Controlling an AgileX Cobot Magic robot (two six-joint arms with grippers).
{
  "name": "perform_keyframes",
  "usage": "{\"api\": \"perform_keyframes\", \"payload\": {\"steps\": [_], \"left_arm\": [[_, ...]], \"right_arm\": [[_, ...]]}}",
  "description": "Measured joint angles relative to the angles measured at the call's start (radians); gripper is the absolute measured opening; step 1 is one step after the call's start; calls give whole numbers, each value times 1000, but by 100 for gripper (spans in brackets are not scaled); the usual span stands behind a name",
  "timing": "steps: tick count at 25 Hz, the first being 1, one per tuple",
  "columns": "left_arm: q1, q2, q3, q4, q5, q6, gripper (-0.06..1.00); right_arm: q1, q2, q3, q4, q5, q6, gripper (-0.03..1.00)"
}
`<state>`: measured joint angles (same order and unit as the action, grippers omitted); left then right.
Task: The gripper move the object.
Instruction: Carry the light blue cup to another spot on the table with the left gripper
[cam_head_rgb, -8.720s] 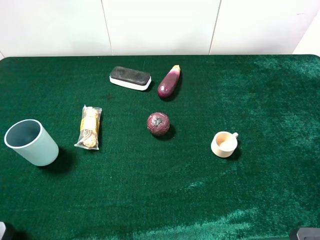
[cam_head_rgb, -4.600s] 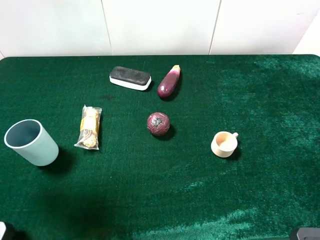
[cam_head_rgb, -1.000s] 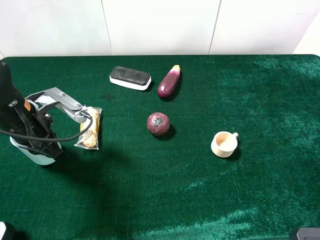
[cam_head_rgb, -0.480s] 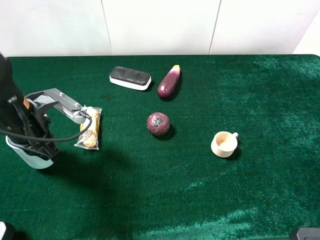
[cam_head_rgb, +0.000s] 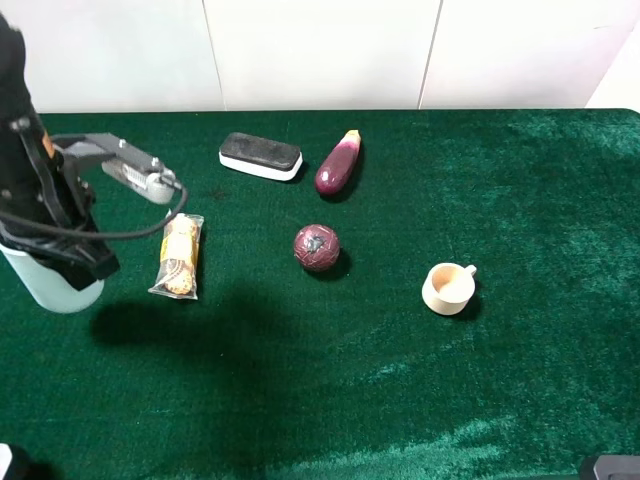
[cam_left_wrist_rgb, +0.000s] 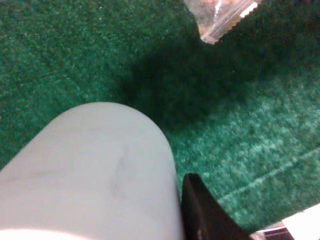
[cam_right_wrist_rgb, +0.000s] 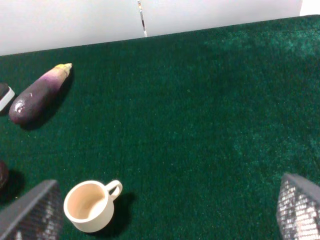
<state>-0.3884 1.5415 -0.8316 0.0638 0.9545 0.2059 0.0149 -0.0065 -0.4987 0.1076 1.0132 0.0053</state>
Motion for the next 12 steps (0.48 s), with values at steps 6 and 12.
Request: {"api": "perform_keyframes", "payload": {"steps": [6,12], "left_arm": [[0,0,-128,-113,97,-1,8],[-14,0,-229,-176,122,-1,8]], "right_arm": [[0,0,0,0,0,0,65],[0,0,0,0,0,0,65]]}}
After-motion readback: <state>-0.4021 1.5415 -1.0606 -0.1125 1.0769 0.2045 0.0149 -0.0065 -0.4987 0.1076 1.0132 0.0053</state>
